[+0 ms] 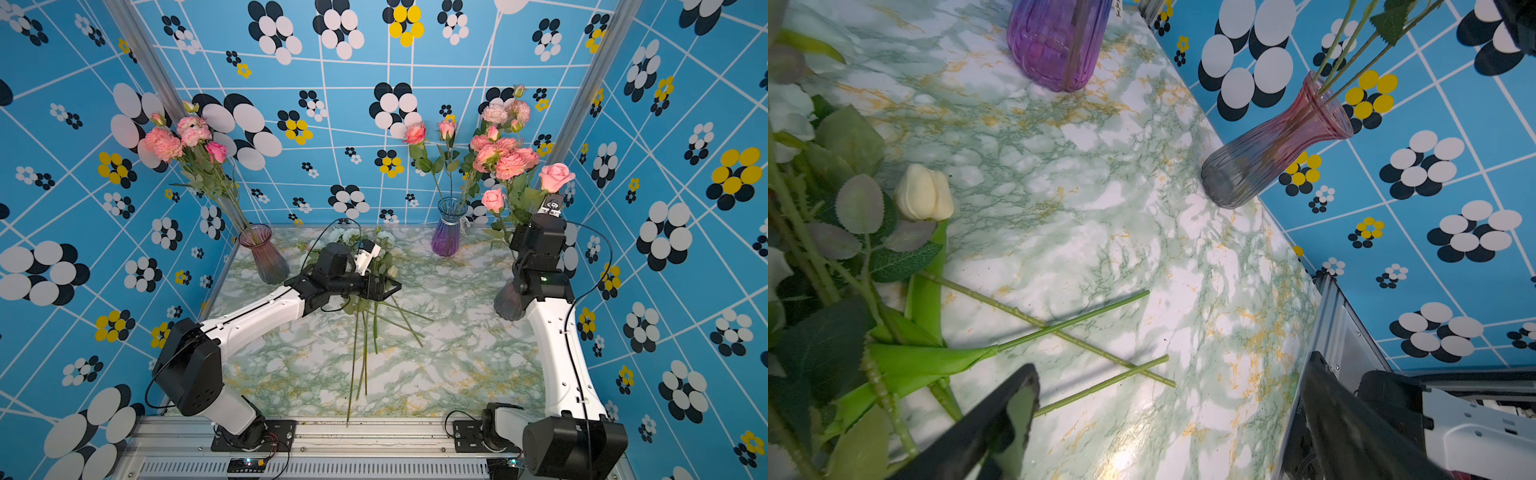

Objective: Place the pink flowers into the vase
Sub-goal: Place the flower in the vase.

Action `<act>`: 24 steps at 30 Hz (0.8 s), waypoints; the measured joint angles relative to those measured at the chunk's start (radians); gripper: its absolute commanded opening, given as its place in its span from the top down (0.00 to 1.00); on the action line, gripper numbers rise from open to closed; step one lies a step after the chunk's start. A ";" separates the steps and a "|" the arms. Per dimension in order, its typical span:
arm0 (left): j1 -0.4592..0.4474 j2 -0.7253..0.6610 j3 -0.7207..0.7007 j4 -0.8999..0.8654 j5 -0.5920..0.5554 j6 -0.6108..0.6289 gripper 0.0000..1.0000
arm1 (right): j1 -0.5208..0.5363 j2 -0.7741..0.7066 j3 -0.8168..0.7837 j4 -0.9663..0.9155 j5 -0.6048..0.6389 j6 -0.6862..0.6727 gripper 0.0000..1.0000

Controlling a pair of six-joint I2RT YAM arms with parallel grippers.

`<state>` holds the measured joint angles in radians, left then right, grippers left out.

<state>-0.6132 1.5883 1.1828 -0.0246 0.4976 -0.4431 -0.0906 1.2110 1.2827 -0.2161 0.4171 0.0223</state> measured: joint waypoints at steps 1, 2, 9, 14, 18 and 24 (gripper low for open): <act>0.012 -0.011 0.000 -0.006 -0.001 0.003 0.01 | 0.000 -0.001 0.008 -0.010 0.000 0.005 0.40; 0.027 -0.028 0.000 -0.014 -0.005 0.011 0.01 | 0.000 -0.003 0.014 -0.017 0.000 0.009 0.32; 0.140 -0.247 -0.058 -0.071 -0.160 0.176 0.01 | -0.002 -0.086 0.037 -0.105 -0.029 0.064 0.01; 0.277 -0.523 -0.235 -0.040 -0.369 0.319 0.00 | -0.001 -0.153 -0.025 -0.144 -0.107 0.184 0.01; 0.381 -0.679 -0.364 -0.016 -0.524 0.395 0.00 | 0.027 -0.226 -0.289 -0.067 -0.151 0.273 0.01; 0.435 -0.829 -0.587 0.017 -0.749 0.388 0.00 | 0.129 -0.251 -0.576 -0.004 -0.122 0.311 0.01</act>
<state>-0.1783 0.7597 0.5957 -0.0074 -0.2512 -0.0551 0.0380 0.9600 0.7067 -0.2199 0.2955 0.3328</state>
